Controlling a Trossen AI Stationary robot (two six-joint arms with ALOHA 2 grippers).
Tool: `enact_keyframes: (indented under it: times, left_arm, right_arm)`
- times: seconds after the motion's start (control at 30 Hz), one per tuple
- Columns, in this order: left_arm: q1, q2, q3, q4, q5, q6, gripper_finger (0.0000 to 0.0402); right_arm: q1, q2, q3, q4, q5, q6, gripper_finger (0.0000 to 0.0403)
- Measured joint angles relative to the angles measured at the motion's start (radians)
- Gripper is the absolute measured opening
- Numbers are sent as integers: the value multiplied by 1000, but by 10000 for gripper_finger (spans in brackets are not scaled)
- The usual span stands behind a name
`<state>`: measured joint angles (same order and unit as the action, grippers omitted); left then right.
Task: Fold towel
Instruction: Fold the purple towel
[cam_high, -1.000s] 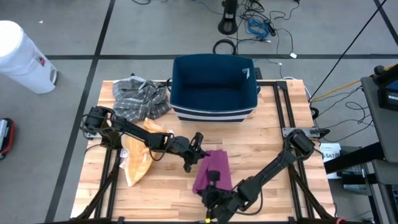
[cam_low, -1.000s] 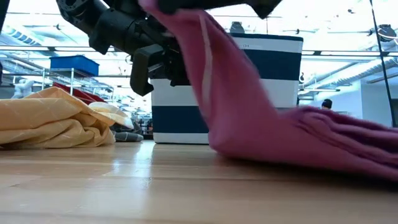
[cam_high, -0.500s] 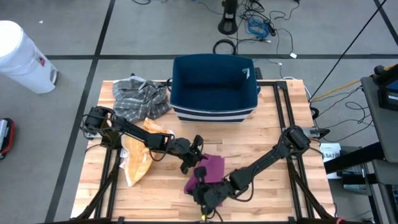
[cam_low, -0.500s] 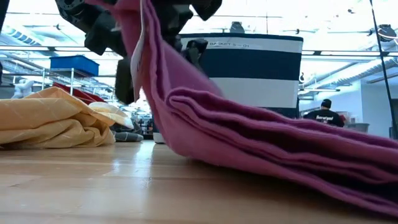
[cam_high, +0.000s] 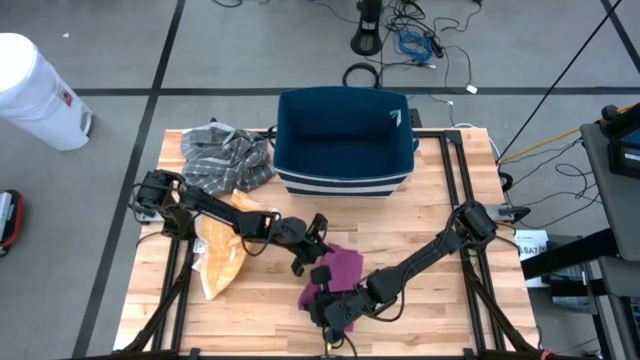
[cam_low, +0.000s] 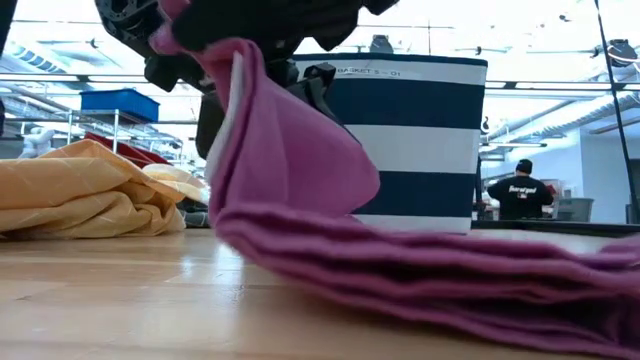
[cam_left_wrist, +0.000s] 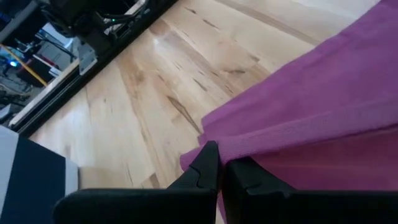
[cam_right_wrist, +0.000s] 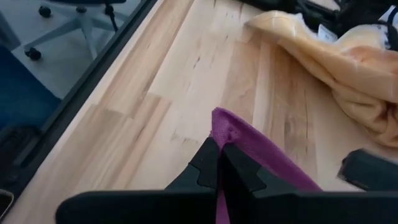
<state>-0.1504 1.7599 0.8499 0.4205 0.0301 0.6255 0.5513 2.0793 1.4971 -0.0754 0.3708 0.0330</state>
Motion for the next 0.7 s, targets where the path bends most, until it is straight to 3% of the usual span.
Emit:
enact_keyframes:
  times: [0.17,0.37,0.53,0.7]
  left_arm:
    - [2,17,-1,-2,28,-4,2]
    - [-8,33,-1,11,99,-1,2]
    - [-10,36,-1,14,72,-5,2]
    - [-6,38,-1,-8,15,-15,2]
  right_arm:
    - [-1,0,0,41,-5,1,0]
    - [-25,0,0,144,-127,-74,0]
    - [-33,1,0,116,-134,-95,0]
    - [-41,0,-10,62,-114,13,16]
